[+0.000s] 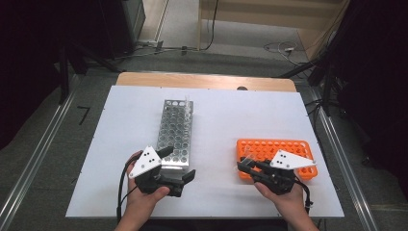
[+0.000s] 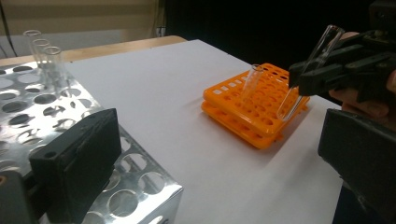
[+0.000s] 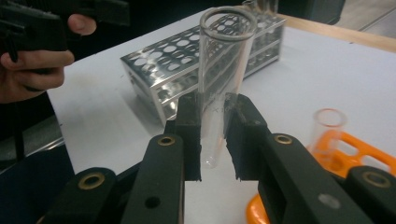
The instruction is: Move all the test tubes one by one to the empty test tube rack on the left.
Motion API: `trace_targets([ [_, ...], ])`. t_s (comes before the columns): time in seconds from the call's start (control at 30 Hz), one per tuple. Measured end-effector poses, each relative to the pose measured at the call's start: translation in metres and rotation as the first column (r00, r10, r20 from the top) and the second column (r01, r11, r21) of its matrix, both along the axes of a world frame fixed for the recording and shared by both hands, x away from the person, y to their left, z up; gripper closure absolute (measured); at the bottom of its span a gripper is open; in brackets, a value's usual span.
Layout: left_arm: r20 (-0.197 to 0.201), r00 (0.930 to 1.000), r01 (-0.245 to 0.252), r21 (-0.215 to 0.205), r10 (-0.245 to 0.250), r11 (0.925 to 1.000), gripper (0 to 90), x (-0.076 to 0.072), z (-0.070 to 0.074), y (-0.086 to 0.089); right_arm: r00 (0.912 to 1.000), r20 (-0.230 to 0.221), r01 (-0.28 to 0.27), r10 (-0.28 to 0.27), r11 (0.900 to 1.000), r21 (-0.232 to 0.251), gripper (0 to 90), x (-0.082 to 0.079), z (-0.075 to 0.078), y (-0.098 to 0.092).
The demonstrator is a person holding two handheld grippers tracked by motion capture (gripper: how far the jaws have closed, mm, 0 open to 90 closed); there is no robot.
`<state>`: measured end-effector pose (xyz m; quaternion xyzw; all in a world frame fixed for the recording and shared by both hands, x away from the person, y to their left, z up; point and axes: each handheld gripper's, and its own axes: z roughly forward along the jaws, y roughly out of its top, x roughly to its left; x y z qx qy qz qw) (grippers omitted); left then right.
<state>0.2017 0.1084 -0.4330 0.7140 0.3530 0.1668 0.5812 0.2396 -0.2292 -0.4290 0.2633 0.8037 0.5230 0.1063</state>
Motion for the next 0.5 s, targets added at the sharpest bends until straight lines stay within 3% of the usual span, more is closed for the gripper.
trace_targets([
  [0.27,0.002,0.9972,0.074,-0.007,-0.074,0.9972,7.2,-0.004,0.004,-0.022,0.9981,-0.014,-0.06,0.06,0.998,-0.033,73.9,-0.005,-0.008,0.025],
  [0.5,-0.006,0.9914,0.131,-0.005,-0.131,0.9914,28.5,-0.008,0.008,-0.043,0.9948,-0.026,-0.1,0.099,0.993,-0.059,73.9,-0.009,-0.014,0.042],
])
